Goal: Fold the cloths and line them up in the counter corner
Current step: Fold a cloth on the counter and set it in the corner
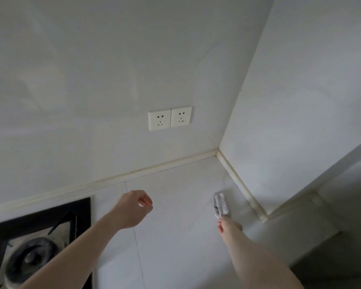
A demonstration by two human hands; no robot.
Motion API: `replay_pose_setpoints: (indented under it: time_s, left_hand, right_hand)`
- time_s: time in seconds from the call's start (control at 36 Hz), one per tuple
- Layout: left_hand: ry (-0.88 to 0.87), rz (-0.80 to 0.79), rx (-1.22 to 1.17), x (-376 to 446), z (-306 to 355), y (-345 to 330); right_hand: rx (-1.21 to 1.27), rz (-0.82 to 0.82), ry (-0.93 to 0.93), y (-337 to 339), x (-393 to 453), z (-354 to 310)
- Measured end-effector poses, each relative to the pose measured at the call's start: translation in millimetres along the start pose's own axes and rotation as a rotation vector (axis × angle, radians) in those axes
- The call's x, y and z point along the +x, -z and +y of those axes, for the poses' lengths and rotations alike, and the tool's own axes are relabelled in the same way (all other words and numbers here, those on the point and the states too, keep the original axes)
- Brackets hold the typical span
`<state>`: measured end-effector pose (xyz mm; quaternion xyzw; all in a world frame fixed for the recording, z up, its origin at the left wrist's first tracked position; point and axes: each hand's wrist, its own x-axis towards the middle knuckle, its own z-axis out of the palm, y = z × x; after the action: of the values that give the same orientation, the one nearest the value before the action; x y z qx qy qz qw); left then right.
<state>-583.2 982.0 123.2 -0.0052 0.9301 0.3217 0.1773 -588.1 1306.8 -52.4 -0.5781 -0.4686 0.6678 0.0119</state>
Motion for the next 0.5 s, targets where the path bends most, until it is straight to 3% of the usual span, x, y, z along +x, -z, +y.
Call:
replay_pose_setpoints:
  time_s: [0.5]
  left_hand:
    - [0.084, 0.049, -0.064, 13.0, -2.0, 16.9]
  right_hand:
    - [0.024, -0.287, 0.003, -69.8, 14.6, -87.6]
